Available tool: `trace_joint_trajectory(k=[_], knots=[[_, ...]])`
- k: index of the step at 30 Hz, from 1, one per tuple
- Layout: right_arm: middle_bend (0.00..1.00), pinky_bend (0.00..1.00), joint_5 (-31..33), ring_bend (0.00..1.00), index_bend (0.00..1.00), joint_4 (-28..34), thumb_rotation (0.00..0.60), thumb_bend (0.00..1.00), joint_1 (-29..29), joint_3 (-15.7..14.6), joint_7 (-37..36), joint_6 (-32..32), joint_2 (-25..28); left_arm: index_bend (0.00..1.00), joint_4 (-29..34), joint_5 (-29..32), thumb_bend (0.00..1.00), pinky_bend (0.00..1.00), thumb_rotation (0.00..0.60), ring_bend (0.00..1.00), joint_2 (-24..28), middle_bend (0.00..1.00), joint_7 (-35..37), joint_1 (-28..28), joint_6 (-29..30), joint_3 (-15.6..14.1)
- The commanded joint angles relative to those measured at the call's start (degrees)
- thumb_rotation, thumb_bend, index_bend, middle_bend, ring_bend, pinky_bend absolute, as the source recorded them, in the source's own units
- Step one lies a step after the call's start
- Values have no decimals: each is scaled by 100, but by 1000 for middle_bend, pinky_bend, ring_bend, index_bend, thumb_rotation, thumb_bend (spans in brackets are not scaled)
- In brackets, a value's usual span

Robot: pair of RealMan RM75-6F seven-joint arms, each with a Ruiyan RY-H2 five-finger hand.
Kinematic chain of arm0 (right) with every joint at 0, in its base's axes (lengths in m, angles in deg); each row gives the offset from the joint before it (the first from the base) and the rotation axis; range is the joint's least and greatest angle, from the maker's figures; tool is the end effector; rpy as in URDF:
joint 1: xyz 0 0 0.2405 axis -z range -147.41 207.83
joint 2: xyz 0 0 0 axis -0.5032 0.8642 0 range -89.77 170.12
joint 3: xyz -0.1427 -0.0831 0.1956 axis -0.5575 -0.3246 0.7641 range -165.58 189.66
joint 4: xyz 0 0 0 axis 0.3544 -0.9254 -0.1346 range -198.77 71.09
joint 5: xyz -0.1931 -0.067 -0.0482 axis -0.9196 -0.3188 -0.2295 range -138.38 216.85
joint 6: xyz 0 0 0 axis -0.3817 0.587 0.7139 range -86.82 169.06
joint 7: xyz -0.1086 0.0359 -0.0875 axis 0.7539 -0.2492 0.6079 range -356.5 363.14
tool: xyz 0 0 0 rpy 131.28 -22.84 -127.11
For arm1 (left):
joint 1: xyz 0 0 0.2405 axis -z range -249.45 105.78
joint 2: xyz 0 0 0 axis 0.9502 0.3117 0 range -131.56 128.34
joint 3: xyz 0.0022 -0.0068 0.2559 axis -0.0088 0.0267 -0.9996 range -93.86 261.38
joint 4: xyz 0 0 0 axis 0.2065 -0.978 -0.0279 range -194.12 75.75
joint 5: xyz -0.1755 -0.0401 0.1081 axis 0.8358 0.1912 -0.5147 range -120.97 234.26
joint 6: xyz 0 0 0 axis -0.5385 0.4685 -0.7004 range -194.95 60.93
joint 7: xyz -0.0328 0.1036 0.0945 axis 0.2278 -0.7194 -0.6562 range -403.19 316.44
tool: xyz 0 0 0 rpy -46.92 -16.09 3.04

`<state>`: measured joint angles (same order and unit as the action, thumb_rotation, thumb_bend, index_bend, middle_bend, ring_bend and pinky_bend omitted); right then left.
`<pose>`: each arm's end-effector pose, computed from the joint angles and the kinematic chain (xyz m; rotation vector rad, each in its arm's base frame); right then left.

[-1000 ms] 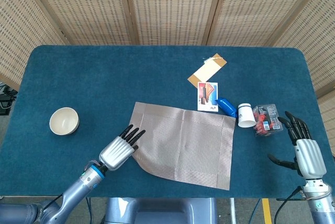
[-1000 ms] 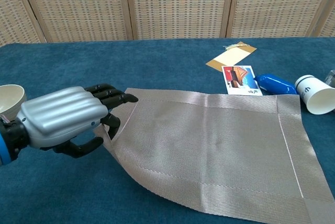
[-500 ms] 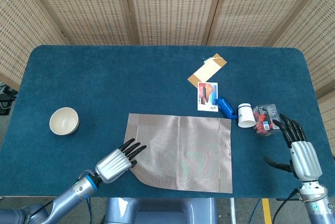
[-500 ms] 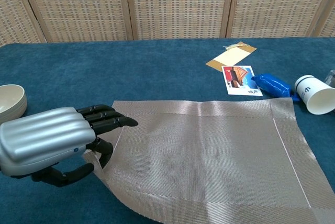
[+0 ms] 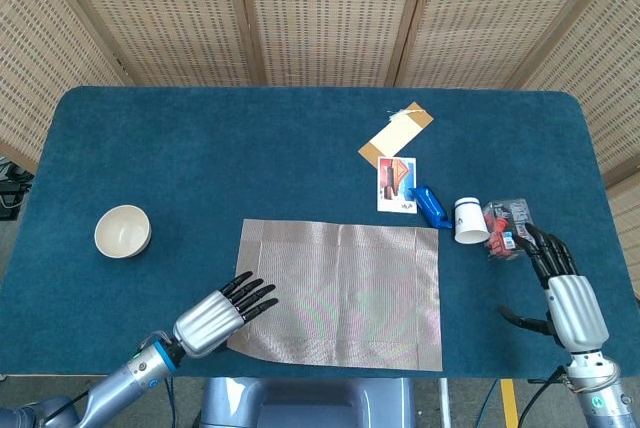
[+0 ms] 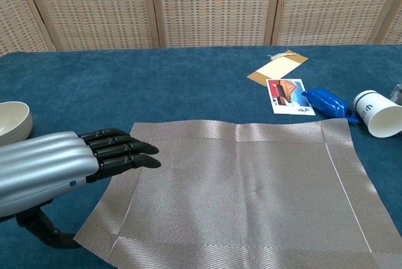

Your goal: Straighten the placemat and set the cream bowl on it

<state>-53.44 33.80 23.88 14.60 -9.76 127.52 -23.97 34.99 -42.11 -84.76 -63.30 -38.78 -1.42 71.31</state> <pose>-0.2709 -0.1841 0.1480 1.3861 -1.0810 1.2386 -0.1714 0.1938 -0.0207 -2.3493 -0.6063 -0.9840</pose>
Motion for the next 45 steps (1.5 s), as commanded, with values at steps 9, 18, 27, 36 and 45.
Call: trace_joint_trajectory(k=[9, 18, 27, 36, 45], knots=[[0, 0, -184, 0, 143, 63, 600, 125, 30, -107, 104, 62, -7, 122, 128, 108, 84, 0, 600, 0, 535, 0, 178, -255, 308, 106], [0, 0, -327, 0, 143, 107, 600, 125, 46, -198, 239, 77, -43, 117, -165, 767, 85, 0, 600, 0, 1041, 0, 419, -734, 865, 409], [0, 0, -397, 0, 143, 147, 600, 125, 49, -281, 370, 32, -87, 19, -665, 1744, 70, 0, 600, 0, 1345, 0, 707, -947, 454, 676], [0, 0, -321, 0, 143, 172, 600, 125, 36, -275, 383, -17, -68, 111, -1102, 1910, 71, 0, 600, 0, 1338, 0, 837, -1052, 239, 763], [0, 0, -305, 0, 143, 194, 600, 125, 29, -291, 401, -49, -61, 285, -1941, 2204, 88, 0, 600, 0, 910, 0, 989, -1182, 87, 975]])
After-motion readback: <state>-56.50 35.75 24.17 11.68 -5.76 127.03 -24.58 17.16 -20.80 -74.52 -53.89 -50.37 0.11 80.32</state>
